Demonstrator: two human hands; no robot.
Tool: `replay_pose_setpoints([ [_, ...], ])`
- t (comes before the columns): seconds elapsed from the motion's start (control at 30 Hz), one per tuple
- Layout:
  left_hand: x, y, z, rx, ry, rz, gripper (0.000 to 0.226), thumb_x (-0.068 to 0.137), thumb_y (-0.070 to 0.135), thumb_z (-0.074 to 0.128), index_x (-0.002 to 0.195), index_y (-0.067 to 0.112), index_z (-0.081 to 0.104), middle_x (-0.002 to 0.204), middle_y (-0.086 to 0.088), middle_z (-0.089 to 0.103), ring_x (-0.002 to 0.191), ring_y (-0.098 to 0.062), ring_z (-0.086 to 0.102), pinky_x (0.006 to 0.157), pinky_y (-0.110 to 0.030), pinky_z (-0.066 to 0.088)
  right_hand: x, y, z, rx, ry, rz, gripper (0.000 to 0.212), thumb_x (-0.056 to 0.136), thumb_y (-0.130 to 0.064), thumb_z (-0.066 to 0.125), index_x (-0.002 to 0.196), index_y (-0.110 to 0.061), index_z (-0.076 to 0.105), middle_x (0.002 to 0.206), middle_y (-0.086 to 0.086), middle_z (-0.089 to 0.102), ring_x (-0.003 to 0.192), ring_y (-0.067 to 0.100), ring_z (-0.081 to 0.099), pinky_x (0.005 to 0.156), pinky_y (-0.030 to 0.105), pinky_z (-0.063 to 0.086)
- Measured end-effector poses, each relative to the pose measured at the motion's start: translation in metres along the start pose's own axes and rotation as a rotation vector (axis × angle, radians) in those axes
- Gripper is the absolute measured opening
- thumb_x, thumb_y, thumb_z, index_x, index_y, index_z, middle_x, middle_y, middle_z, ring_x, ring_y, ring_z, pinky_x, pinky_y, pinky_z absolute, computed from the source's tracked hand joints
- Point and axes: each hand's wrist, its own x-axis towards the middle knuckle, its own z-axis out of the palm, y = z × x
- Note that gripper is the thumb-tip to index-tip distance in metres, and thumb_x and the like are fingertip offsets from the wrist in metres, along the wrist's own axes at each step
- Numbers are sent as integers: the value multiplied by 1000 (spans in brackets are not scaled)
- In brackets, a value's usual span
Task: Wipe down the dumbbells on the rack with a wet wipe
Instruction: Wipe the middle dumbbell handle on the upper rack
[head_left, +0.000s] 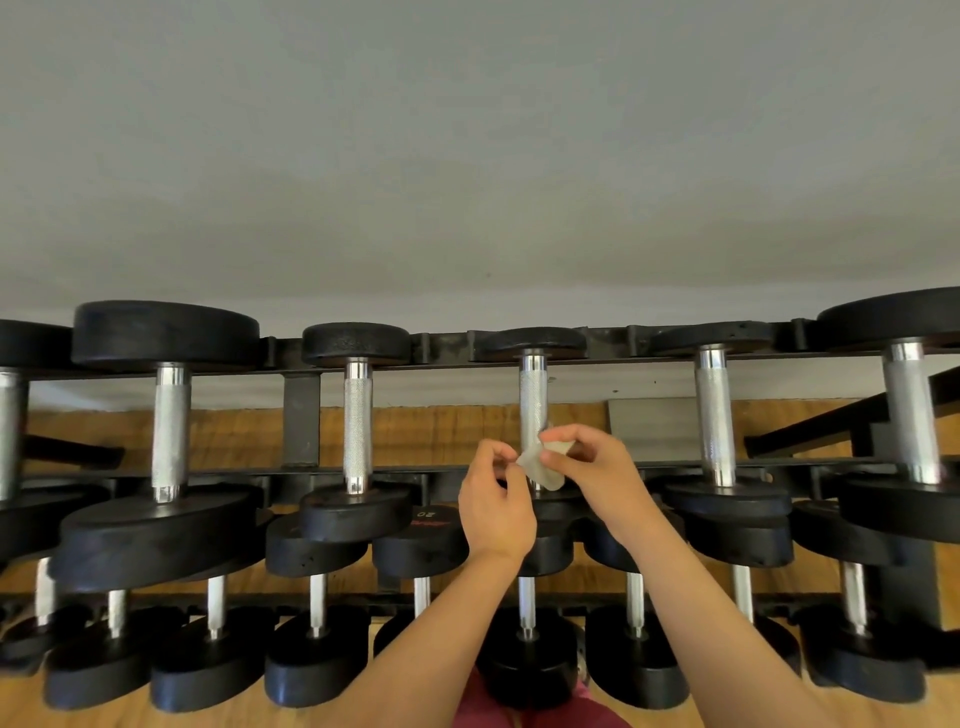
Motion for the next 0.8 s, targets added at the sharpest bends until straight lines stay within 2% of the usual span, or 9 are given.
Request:
replay_pose_setpoints([
  [0.1, 0, 1, 0, 4, 1, -2, 18, 93, 8, 49, 83, 23, 52, 71, 5, 57, 62, -11, 50, 59, -23, 39, 4, 3, 7, -34, 90, -44, 32, 81, -6, 74, 108, -19, 61, 106, -4, 66, 98, 11, 63, 85, 28, 53],
  [0.17, -1, 2, -1, 15, 0, -3, 18, 93, 10, 49, 82, 23, 51, 70, 7, 56, 62, -8, 49, 58, -18, 37, 9, 5, 9, -30, 126, 7, 44, 81, -12, 76, 119, -21, 57, 107, -5, 65, 99, 8, 61, 85, 24, 51],
  [0.2, -1, 2, -1, 17, -1, 0, 18, 94, 10, 49, 81, 22, 51, 70, 7, 57, 63, -8, 50, 57, -16, 36, 11, 7, 9, -41, 118, 33, 43, 82, -17, 76, 121, -20, 58, 107, -5, 66, 100, 9, 62, 87, 25, 50],
  [0.27, -1, 2, -1, 13, -1, 5, 17, 94, 11, 48, 81, 21, 51, 71, 6, 57, 64, -7, 50, 57, -14, 36, 13, 9, 8, -57, 64, 57, 36, 85, -24, 73, 118, -12, 65, 105, -1, 70, 100, 13, 65, 89, 28, 51],
  [0.37, -1, 2, -1, 3, 10, 13, 16, 94, 11, 48, 81, 20, 51, 71, 5, 57, 63, -7, 50, 56, -14, 37, 15, 4, 11, -21, 7, 49, 23, 87, -20, 71, 106, -7, 70, 95, 4, 74, 89, 14, 69, 70, 19, 52],
  [0.43, -1, 2, -1, 2, 13, 14, 16, 93, 11, 47, 81, 20, 52, 70, 5, 56, 62, -8, 49, 56, -15, 37, 17, 0, 13, -49, 20, 27, 16, 85, -17, 74, 97, -7, 70, 90, 4, 73, 81, 12, 69, 63, 17, 49],
  [0.6, -1, 2, 0, 11, 28, 4, 17, 92, 7, 48, 82, 20, 53, 70, 7, 56, 62, -8, 50, 58, -17, 38, 11, 8, 4, -2, 205, -42, 9, 82, -15, 76, 90, -15, 73, 87, -1, 74, 80, 7, 69, 67, 17, 50],
  [0.73, -2, 1, 0, 9, 19, 9, 19, 93, 9, 47, 79, 21, 51, 69, 6, 55, 62, -10, 48, 59, -24, 39, 18, 3, 14, -24, 114, 36, 22, 77, -19, 81, 96, -10, 72, 91, 3, 74, 85, 14, 69, 69, 23, 52],
  [0.8, -2, 1, 0, 6, 18, 8, 20, 93, 9, 47, 79, 22, 51, 69, 5, 55, 62, -12, 48, 59, -28, 40, 21, 4, 13, -47, 128, 33, 21, 76, -20, 82, 92, -11, 72, 89, 3, 74, 85, 15, 69, 69, 24, 52],
])
